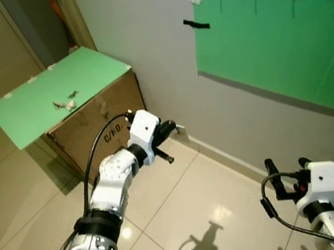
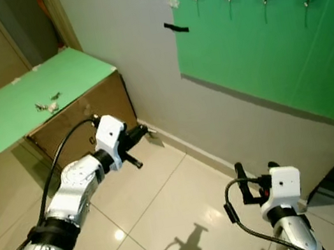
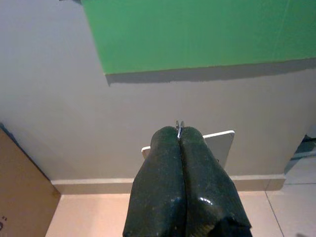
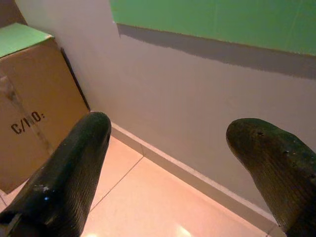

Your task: Hang keys on a hook

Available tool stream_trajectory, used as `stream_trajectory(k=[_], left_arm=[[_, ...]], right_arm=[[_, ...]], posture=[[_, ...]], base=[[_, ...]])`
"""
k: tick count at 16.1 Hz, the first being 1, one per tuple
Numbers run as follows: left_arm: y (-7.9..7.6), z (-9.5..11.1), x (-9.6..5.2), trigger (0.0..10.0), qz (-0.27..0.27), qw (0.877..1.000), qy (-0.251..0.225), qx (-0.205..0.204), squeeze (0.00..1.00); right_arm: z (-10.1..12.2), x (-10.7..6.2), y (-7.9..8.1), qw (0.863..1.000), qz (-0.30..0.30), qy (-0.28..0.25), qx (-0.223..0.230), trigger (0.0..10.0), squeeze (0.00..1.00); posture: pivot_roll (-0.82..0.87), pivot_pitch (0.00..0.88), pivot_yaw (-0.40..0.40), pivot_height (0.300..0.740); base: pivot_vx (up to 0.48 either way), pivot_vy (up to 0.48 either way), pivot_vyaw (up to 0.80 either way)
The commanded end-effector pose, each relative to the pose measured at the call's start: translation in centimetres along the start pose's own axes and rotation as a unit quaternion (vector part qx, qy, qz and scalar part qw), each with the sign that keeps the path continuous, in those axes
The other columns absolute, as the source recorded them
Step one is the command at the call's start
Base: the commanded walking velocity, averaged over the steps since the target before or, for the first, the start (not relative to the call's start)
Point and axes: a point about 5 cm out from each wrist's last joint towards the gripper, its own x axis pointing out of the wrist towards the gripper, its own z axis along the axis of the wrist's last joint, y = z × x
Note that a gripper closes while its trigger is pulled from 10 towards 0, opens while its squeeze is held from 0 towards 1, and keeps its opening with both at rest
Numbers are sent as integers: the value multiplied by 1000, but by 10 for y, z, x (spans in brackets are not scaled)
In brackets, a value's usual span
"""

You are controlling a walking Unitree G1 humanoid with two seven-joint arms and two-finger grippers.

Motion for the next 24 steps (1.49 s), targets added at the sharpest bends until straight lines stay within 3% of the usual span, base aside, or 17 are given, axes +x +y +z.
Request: stream_trajectory(k=[1, 8, 16, 18, 21, 23, 24], left_arm=[[0, -2, -2, 10000, -8, 1000, -4, -13, 0], [-12, -6, 0, 10000, -37, 998, -21, -35, 0], [-10, -2, 0, 10000, -48, 998, -27, -35, 0], [-11, -1, 1, 10000, -50, 998, -28, -24, 0], [-6, 0, 2, 10000, -66, 998, -11, -20, 0], [7, 12, 4, 10000, -109, 994, 19, -2, 0], [13, 21, 5, 10000, -138, 989, 34, 26, 0]], right_arm=[[3, -2, 2, 1000, -1, -1, 2, 10000, 0], [17, -12, 15, 1000, -3, -6, 6, 10000, 0], [11, -9, 8, 1000, -12, 15, 5, 10000, 0], [9, -12, 9, 1000, -14, 12, 5, 10000, 0], [16, -10, 19, 999, 41, 16, -6, 10000, 0], [39, 6, 16, 994, 103, 12, -20, 10000, 0], [51, 14, 12, 990, 133, 9, -36, 10000, 0]], posture=[[-287, 0, 82, 740], [-287, 0, 85, 740], [-291, 0, 93, 740], [-294, 0, 97, 740], [-299, 0, 105, 740], [-297, 0, 108, 740], [-295, 0, 107, 740]], base=[[0, 0, -594], [0, 421, -591], [0, 480, -593], [0, 0, -619], [0, 0, 0], [0, 0, 0], [0, 0, 0]])
